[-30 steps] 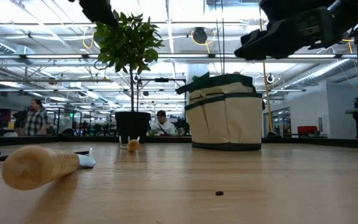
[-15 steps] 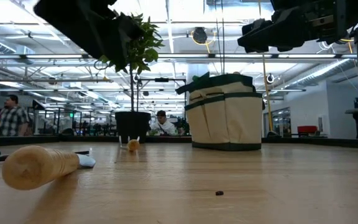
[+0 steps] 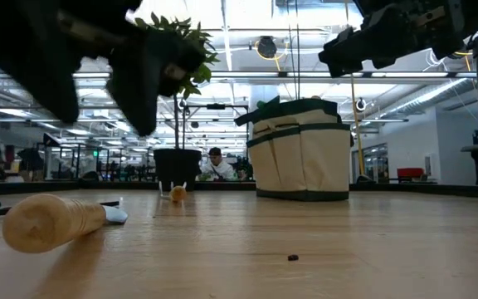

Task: Pick & Place Garden tools in Gardening bag
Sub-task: Put the brown trowel into the light brown gardening bag

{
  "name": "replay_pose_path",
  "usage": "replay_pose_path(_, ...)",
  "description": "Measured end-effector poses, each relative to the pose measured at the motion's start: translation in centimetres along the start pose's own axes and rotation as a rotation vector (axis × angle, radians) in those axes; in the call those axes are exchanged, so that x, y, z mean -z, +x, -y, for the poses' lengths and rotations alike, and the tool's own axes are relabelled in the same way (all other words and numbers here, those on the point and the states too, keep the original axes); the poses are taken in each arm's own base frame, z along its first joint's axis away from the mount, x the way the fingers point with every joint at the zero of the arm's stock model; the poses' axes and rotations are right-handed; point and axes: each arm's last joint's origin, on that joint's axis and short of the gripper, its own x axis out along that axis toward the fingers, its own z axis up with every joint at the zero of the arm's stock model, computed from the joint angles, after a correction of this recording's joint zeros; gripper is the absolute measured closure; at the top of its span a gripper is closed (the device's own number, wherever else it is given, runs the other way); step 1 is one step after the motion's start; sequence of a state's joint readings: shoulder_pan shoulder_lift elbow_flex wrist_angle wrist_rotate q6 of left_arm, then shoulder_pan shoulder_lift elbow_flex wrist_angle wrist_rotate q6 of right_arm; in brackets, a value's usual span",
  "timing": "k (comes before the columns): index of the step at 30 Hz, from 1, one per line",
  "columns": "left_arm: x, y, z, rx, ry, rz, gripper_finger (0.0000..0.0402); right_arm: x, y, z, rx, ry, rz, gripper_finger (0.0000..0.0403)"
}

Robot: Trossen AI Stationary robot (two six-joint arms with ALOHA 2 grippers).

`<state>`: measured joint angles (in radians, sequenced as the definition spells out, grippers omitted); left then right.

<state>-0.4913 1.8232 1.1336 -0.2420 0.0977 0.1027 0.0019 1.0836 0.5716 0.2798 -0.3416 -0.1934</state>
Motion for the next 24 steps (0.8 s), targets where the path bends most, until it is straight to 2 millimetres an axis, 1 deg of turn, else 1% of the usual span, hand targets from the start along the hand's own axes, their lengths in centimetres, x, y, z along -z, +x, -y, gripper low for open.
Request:
replay_pose_path(3, 0.6, 1.4, 0.5, 0.009, 0.001, -0.038, 0.0206, 0.0, 0.1, -0.2, -0.01, -0.008, 0.001, 0.0298)
replay_pose_path(7, 1.4, 2.9, 0.7, -0.026, 0.013, -0.089, 0.0206, -0.1, 0.1, -0.5, -0.022, -0.006, 0.002, 0.0298)
replay_pose_path(10, 1.9, 3.6, 0.6, -0.051, 0.018, -0.118, 0.0206, -0.1, 0.2, -0.6, -0.026, -0.01, 0.002, 0.0298)
replay_pose_path(14, 1.9, 3.8, 0.6, -0.054, 0.044, -0.12, 0.0214, -0.1, 0.2, -0.6, -0.025, -0.011, 0.002, 0.03)
replay_pose_path(17, 1.9, 3.8, 0.6, -0.053, 0.051, -0.12, 0.024, -0.1, 0.2, -0.6, -0.025, -0.011, 0.002, 0.03)
replay_pose_path(24, 1.9, 3.8, 0.4, -0.052, 0.042, -0.12, 0.0322, -0.1, 0.2, -0.6, -0.026, -0.01, 0.002, 0.0301)
